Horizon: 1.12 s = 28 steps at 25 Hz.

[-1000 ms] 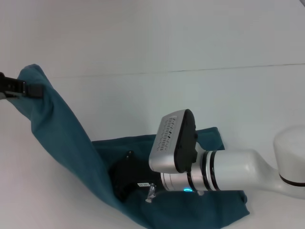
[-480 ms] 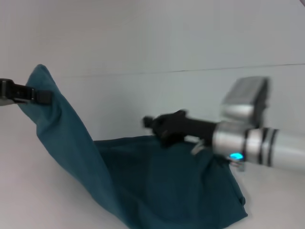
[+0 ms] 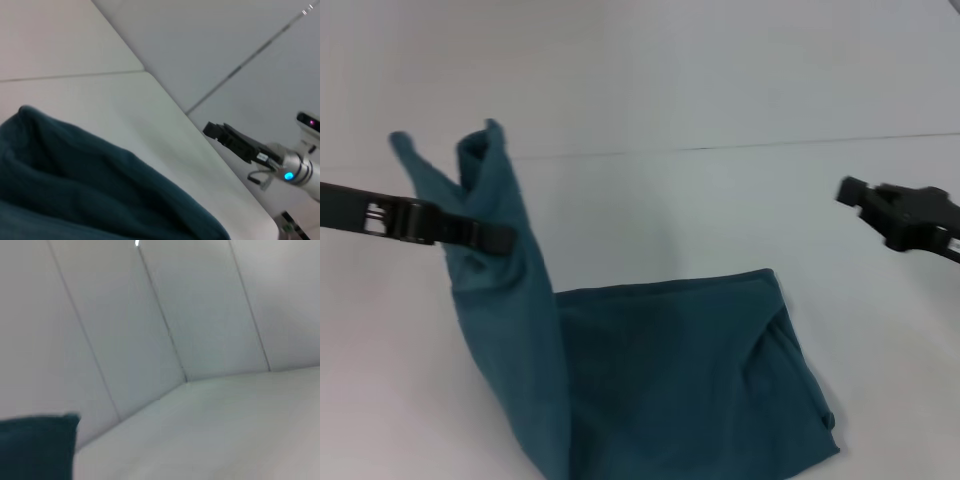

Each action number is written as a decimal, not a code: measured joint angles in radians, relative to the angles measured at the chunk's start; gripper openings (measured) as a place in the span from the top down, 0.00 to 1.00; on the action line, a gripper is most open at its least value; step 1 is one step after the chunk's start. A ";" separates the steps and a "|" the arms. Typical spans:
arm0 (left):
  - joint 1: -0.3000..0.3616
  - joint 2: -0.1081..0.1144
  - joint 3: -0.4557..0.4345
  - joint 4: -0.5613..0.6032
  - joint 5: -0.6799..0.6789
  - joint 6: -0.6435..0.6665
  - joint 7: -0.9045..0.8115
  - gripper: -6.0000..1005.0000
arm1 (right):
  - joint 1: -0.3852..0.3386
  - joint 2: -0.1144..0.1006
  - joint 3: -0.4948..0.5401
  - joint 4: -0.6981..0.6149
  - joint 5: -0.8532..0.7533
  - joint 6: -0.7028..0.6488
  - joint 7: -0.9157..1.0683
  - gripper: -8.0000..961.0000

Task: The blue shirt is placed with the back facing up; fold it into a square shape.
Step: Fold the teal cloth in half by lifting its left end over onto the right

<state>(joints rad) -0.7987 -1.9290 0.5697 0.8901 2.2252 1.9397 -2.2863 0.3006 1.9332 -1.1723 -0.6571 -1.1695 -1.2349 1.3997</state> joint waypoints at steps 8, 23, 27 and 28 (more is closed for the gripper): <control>-0.047 -0.077 0.131 0.000 -0.006 -0.042 0.009 0.87 | -0.005 0.003 0.337 -0.169 -0.484 -0.197 0.222 0.99; -0.077 -0.239 0.386 -0.174 -0.106 -0.357 0.052 0.81 | 0.005 0.061 0.496 -0.326 -0.670 -0.230 0.311 0.99; -0.071 -0.245 0.463 -0.221 -0.163 -0.411 0.059 0.80 | 0.010 0.064 0.501 -0.352 -0.690 -0.219 0.333 0.99; -0.065 -0.244 0.463 -0.221 -0.189 -0.411 0.064 0.79 | 0.011 0.065 0.502 -0.360 -0.696 -0.215 0.338 0.99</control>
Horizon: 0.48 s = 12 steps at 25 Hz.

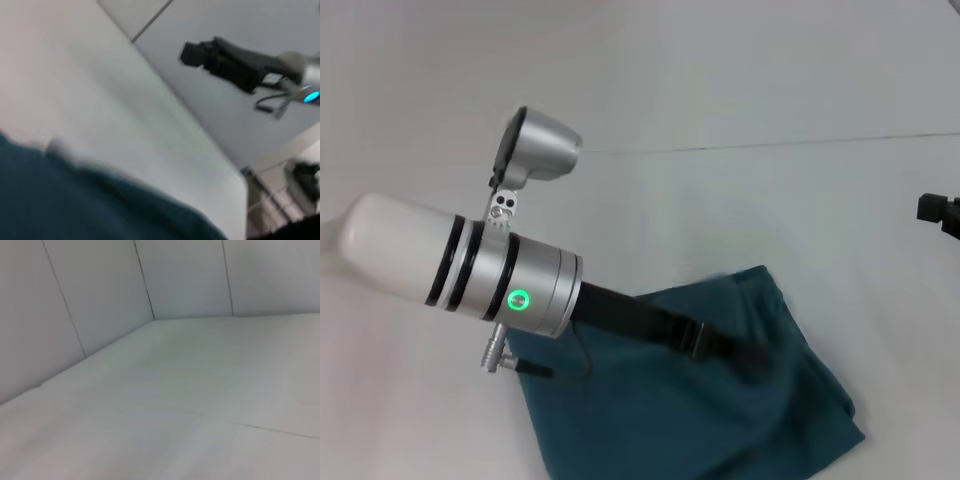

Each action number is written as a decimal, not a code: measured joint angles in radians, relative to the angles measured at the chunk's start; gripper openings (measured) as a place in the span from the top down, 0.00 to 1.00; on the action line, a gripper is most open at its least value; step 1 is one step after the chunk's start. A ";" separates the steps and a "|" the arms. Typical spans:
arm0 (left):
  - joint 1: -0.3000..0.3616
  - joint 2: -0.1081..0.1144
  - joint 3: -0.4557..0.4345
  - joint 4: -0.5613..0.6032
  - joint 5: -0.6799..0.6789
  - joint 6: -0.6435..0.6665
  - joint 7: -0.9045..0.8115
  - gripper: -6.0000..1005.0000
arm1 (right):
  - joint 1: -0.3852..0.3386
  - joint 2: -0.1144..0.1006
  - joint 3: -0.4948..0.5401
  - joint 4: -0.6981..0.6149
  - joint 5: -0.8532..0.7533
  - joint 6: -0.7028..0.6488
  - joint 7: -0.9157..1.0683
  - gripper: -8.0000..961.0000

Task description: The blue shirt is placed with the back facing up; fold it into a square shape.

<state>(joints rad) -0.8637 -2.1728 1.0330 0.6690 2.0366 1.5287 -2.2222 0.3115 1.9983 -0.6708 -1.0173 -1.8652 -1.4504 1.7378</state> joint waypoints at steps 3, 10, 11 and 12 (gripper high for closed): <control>0.025 0.005 0.001 0.000 -0.075 0.007 0.015 0.78 | 0.003 0.006 0.014 -0.014 -0.008 0.003 0.004 0.99; 0.067 0.005 0.000 0.003 -0.128 -0.004 0.047 0.75 | 0.006 0.016 0.017 -0.044 -0.014 -0.007 0.004 0.99; 0.077 0.007 -0.006 0.010 -0.128 -0.004 0.048 0.68 | 0.006 0.016 0.016 -0.047 -0.014 -0.010 0.005 0.99; 0.085 0.007 -0.011 0.019 -0.129 -0.003 0.050 0.60 | 0.006 0.016 0.016 -0.050 -0.014 -0.019 0.005 0.99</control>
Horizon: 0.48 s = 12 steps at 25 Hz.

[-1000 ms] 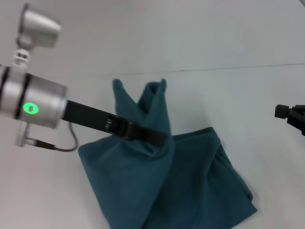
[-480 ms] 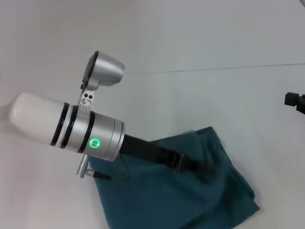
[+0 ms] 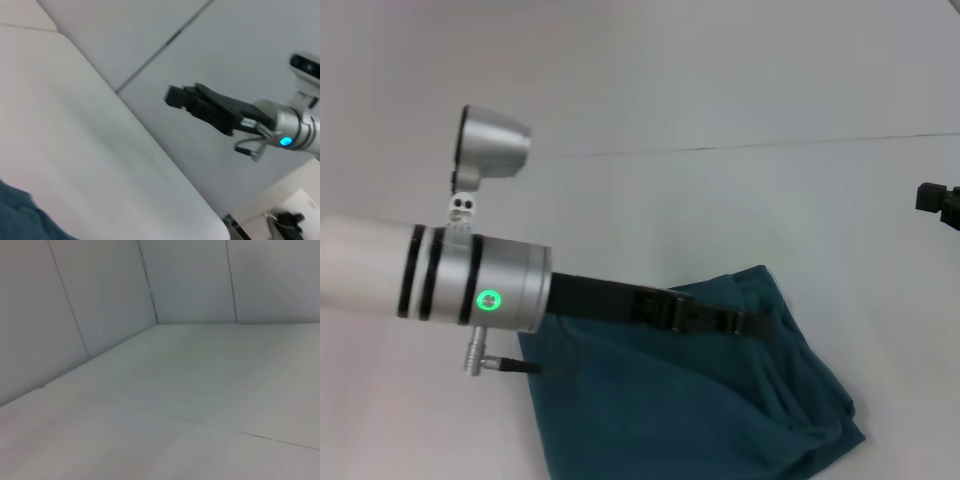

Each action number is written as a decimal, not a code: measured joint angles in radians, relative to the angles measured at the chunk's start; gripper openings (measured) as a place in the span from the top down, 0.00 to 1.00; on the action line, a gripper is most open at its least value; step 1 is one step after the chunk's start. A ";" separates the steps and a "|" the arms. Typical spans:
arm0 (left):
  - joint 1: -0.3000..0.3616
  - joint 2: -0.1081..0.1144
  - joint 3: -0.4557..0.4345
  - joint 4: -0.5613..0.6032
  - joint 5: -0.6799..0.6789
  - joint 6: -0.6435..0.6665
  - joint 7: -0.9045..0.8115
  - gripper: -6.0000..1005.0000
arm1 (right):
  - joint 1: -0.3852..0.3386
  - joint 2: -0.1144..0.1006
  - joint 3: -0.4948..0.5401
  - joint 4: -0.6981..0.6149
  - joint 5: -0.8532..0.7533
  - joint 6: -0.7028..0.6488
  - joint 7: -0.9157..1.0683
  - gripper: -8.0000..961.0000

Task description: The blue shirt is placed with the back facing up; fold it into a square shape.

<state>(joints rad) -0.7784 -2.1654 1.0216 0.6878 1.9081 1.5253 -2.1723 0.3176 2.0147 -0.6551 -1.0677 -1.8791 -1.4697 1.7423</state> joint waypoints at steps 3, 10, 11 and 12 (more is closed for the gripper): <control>0.046 0.006 -0.036 0.042 -0.001 0.022 0.034 0.44 | 0.000 0.000 0.000 -0.023 0.000 -0.037 0.007 0.99; 0.175 0.053 -0.214 0.117 -0.001 0.167 0.173 0.18 | 0.023 0.006 -0.004 -0.199 -0.063 -0.187 0.158 0.98; 0.195 0.065 -0.249 0.120 0.001 0.188 0.193 0.14 | 0.036 0.007 -0.004 -0.232 -0.086 -0.217 0.196 0.97; 0.207 0.071 -0.274 0.121 0.005 0.200 0.205 0.10 | 0.051 0.008 -0.005 -0.264 -0.110 -0.245 0.234 0.97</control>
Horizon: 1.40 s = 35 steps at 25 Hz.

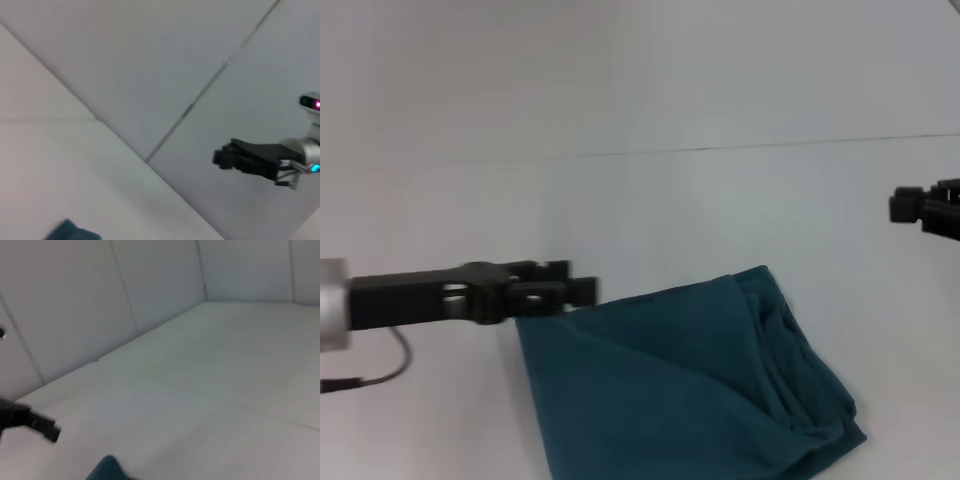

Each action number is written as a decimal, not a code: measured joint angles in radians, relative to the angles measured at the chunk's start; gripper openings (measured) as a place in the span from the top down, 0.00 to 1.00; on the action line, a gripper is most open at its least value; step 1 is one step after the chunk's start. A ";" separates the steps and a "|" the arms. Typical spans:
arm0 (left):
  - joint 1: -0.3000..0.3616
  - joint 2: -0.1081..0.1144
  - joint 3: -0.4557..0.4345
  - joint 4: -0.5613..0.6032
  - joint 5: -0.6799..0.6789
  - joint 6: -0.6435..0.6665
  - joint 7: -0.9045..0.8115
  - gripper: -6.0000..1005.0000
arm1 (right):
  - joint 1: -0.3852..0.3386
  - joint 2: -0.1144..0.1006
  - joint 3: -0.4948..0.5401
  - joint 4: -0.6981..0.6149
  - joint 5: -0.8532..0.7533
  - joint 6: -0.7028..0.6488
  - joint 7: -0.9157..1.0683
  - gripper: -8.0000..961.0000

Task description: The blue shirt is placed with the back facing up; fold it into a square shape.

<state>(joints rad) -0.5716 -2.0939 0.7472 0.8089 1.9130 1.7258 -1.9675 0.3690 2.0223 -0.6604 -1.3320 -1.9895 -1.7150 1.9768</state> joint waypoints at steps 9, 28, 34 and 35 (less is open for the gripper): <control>0.083 0.020 -0.186 0.035 0.113 0.047 0.053 0.06 | 0.231 0.000 -0.096 -0.137 -0.338 -0.177 0.376 0.71; 0.083 0.018 -0.185 0.039 0.184 0.038 0.083 0.07 | 0.404 0.073 -0.611 -0.004 -0.712 0.025 0.804 0.35; 0.084 0.018 -0.184 0.039 0.188 0.042 0.099 0.07 | 0.416 0.076 -0.678 0.127 -0.708 0.151 0.826 0.35; 0.084 0.018 -0.184 0.039 0.188 0.043 0.106 0.07 | 0.417 0.077 -0.689 0.144 -0.708 0.178 0.830 0.35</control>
<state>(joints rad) -0.4879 -2.0755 0.5630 0.8482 2.1006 1.7686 -1.8616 0.7862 2.0993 -1.3494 -1.1885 -2.6973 -1.5369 2.8070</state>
